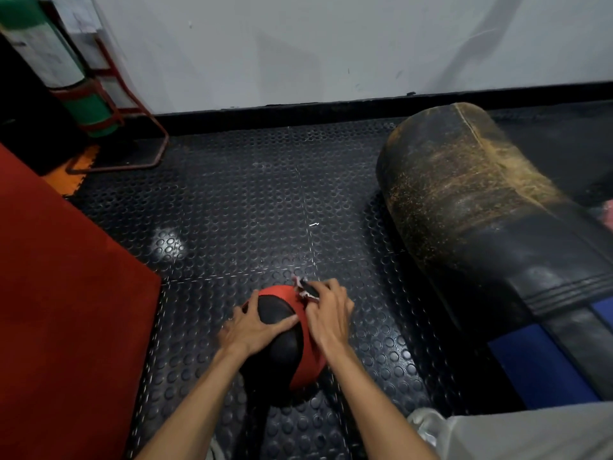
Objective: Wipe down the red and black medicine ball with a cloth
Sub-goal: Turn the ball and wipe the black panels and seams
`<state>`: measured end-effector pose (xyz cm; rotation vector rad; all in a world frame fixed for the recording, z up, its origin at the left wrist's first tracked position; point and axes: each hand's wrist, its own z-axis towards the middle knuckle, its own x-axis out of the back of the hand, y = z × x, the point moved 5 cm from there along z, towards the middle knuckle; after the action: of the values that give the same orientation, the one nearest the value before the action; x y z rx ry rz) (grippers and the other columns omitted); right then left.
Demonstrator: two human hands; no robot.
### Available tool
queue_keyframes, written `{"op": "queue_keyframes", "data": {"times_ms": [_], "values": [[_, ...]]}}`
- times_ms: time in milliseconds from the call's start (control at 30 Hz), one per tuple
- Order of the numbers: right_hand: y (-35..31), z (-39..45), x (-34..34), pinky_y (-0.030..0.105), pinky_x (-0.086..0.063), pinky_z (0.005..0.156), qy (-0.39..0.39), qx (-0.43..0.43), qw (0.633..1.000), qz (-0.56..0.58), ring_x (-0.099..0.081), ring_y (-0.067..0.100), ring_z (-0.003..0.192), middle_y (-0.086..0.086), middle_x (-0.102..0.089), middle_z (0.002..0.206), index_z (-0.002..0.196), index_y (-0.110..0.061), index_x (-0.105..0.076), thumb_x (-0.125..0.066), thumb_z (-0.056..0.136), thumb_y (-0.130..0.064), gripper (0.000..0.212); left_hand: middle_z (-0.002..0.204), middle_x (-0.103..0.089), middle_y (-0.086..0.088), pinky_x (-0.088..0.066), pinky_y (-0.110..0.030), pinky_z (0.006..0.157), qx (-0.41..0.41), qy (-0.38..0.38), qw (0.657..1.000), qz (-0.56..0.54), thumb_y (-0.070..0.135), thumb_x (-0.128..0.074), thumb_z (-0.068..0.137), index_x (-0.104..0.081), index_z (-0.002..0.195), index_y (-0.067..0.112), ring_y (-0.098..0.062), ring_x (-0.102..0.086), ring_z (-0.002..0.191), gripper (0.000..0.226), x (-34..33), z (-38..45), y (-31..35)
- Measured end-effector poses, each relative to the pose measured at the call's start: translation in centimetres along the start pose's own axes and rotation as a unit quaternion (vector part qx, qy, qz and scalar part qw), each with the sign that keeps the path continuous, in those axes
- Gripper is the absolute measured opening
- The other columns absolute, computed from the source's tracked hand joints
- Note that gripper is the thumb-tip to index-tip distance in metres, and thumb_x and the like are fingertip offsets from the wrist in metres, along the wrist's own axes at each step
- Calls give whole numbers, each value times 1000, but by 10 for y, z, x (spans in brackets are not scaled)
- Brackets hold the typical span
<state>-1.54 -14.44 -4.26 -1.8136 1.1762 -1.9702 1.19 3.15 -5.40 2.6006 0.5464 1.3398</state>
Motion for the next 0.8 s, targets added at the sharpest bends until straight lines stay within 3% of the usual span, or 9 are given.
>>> {"op": "queue_keyframes", "data": {"times_ms": [100, 167, 333, 433, 467, 533, 600, 667, 800], "values": [[-2, -20, -15, 44, -28, 111, -11, 66, 998, -4, -44, 19, 121, -5, -57, 124, 125, -28, -63, -42, 68, -14, 62, 157, -26, -18, -30, -47, 111, 40, 23, 999, 3, 96, -43, 63, -6, 156, 36, -41, -37, 138, 117, 3, 3, 2], [16, -47, -24, 40, -37, 105, 5, 99, 995, 4, -46, 20, 117, -5, -56, 125, 128, -23, -62, -47, 66, -5, 67, 154, -33, -20, -31, -47, 111, 68, 20, 997, -23, 96, -41, 63, -13, 156, 30, -40, -38, 138, 117, 8, 9, -2], [58, -42, -14, 40, -53, 84, -24, -98, 995, 26, -64, 23, 90, 2, -68, 97, 116, -19, -70, -48, 77, 0, 49, 153, -38, -19, -30, -46, 112, 118, 24, 993, -12, 99, -22, 66, -23, 155, 14, -38, -38, 140, 122, 21, 9, -17], [27, -31, -16, 35, -49, 90, -15, -28, 998, 52, -56, 21, 102, 1, -60, 108, 129, -25, -63, -49, 76, 0, 60, 157, -30, -18, -28, -49, 113, 141, 48, 988, 34, 96, -16, 70, -32, 151, 8, -38, -31, 143, 121, 23, 8, -22], [16, -34, -22, 32, -47, 89, -13, 29, 999, 37, -50, 19, 102, -1, -55, 109, 132, -27, -61, -49, 75, 1, 64, 162, -17, -17, -25, -53, 114, 121, 74, 989, 37, 92, -17, 76, -28, 153, 9, -39, -21, 146, 113, 22, 12, -23], [11, -43, -33, 30, -44, 86, -9, 88, 996, 31, -43, 17, 99, -4, -48, 108, 134, -28, -59, -48, 69, 3, 72, 166, 5, -7, -16, -57, 118, -9, 108, 994, 22, 74, -19, 92, -12, 158, 22, -36, -2, 151, 84, 16, 18, -18], [25, -44, -37, 30, -45, 83, -2, 72, 996, 57, -42, 17, 96, -4, -46, 105, 134, -29, -59, -46, 67, 4, 76, 166, -4, -5, -12, -51, 121, -120, 87, 989, 5, 59, -17, 100, -9, 157, 32, -28, -5, 152, 64, 12, 23, -13], [30, -37, -36, 32, -46, 81, -2, 62, 996, 58, -43, 17, 95, -4, -45, 102, 134, -27, -59, -49, 69, 8, 75, 165, -15, -7, -16, -46, 121, -117, 57, 991, 6, 55, -20, 102, -15, 157, 29, -27, -15, 151, 61, 16, 31, -11], [21, -21, -35, 32, -45, 87, -8, 37, 999, 33, -44, 18, 99, -2, -47, 105, 135, -26, -58, -57, 77, 3, 65, 164, 15, 7, -5, -59, 119, -122, -46, 989, 68, 64, -32, 97, 0, 154, 48, -38, 12, 150, 67, 7, 32, 8]]}}
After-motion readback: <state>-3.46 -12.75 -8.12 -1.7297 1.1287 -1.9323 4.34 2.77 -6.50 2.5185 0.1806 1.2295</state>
